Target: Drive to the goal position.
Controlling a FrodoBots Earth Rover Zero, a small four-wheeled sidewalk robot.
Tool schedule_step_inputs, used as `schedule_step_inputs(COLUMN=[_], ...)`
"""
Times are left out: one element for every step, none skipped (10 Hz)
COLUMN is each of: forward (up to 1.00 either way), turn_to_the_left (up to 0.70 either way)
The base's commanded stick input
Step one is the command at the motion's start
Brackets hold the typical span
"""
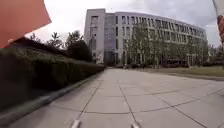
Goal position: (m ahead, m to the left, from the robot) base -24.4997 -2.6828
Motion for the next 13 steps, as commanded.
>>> schedule_step_inputs(forward=[0.0, 0.0, 0.0, 0.0, 0.0, 0.0, 0.0, 0.0, 0.0, 0.0, 0.0, 0.0, 0.0], turn_to_the_left=[0.85, 0.85, 0.85, 0.85, 0.85, 0.85, 0.85, 0.85, 0.85, 0.85, 0.85, 0.85, 0.85])
